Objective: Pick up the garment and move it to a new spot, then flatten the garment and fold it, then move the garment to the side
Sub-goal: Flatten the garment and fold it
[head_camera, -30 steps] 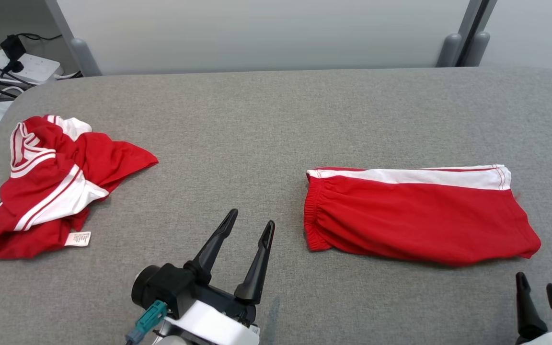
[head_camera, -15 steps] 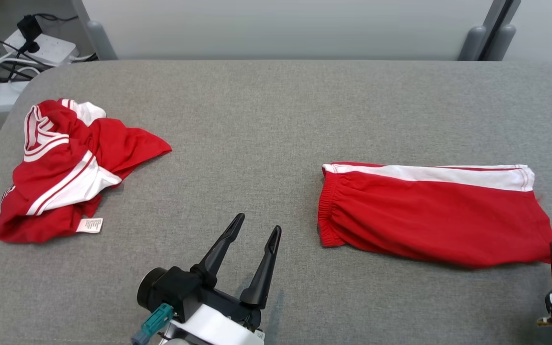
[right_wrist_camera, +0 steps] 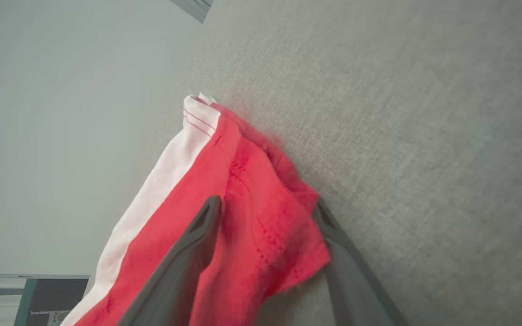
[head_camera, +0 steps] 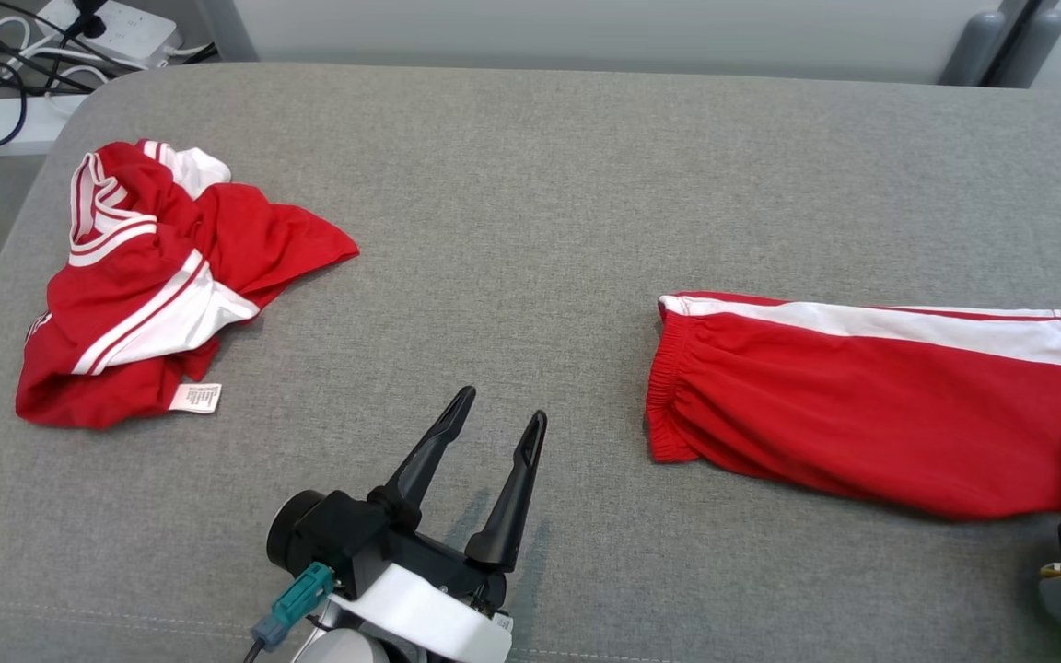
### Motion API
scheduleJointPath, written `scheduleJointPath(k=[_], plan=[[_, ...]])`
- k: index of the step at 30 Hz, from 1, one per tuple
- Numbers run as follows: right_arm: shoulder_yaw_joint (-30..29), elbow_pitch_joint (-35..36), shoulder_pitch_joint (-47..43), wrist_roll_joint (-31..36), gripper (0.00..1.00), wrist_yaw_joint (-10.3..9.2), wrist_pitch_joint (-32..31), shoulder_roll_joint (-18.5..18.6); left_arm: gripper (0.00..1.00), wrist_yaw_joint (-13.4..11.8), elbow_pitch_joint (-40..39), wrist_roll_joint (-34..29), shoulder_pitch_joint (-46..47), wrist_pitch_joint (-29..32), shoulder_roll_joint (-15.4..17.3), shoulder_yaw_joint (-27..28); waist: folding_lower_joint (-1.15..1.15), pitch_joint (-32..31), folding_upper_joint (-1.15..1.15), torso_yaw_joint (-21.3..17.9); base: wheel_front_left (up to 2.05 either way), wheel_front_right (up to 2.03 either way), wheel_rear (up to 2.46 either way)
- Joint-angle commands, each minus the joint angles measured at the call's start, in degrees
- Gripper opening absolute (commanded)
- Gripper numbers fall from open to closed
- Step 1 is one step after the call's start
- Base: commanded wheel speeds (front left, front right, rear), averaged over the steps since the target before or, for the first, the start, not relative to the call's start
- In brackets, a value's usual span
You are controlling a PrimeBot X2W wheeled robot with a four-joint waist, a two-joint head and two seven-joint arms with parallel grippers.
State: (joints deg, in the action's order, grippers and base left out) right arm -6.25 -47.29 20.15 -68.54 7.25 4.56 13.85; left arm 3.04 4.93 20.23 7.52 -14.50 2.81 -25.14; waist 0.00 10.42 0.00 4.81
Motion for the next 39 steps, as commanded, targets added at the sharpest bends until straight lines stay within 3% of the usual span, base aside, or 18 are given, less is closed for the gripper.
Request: scheduleJointPath(k=[1, 2, 3, 4, 5, 14, 28, 39], plan=[[1.7, 0.2, 0.9, -0.3, 0.68, 0.24, 0.1, 1.2, 1.00, 0.3, -1.4, 0.2, 2.3, -0.5, 0.1, 1.6, 0.00, 0.1, 0.00, 0.3, 0.00, 0.00, 0.00], [1.7, -0.3, 1.1, -0.6, 0.48, 0.24, 0.2, 1.2, 1.00, 0.3, -1.5, 0.3, 2.3, -0.5, 0.1, 1.7, 0.00, 0.2, 0.00, 0.4, 0.00, 0.00, 0.00], [1.7, -0.8, 1.3, -0.8, 0.42, 0.24, 0.2, 1.2, 1.00, 0.2, -1.5, 0.4, 2.3, -0.5, 0.1, 1.6, 0.00, 0.2, 0.00, 0.5, 0.00, 0.00, 0.00], [1.7, -1.3, 1.4, -1.0, 0.28, 0.24, 0.3, 1.3, 1.00, 0.2, -1.5, 0.5, 2.3, -0.5, 0.1, 1.6, 0.00, 0.2, 0.00, 0.6, 0.00, 0.00, 0.00], [1.6, -1.5, 1.6, -1.2, 0.00, 0.24, 0.6, 1.4, 1.00, 0.2, -1.5, 0.5, 2.3, -0.5, 0.1, 1.6, 0.00, 0.2, 0.00, 0.7, 0.00, 0.00, 0.00], [2.5, 5.0, -0.2, -2.7, 0.00, 0.24, 3.7, 1.6, 1.00, -0.3, -1.5, 0.4, 2.0, -0.5, 0.1, 1.4, 0.00, -0.3, 0.00, 1.2, 0.00, 0.00, 0.00], [9.1, 22.8, -3.8, 3.9, 0.00, 0.24, 4.8, -1.3, 1.00, -0.8, -1.6, 2.0, 1.5, -0.5, 0.1, 0.1, 0.00, -2.2, 0.00, 2.3, 0.00, 0.00, 0.00], [12.7, 26.6, -0.5, 9.4, 0.00, 0.24, -0.1, -8.1, 1.00, -0.9, -1.3, 2.7, 1.7, -0.5, 0.1, -1.0, 0.00, -2.3, 0.00, 6.1, 0.00, 0.00, 0.00]])
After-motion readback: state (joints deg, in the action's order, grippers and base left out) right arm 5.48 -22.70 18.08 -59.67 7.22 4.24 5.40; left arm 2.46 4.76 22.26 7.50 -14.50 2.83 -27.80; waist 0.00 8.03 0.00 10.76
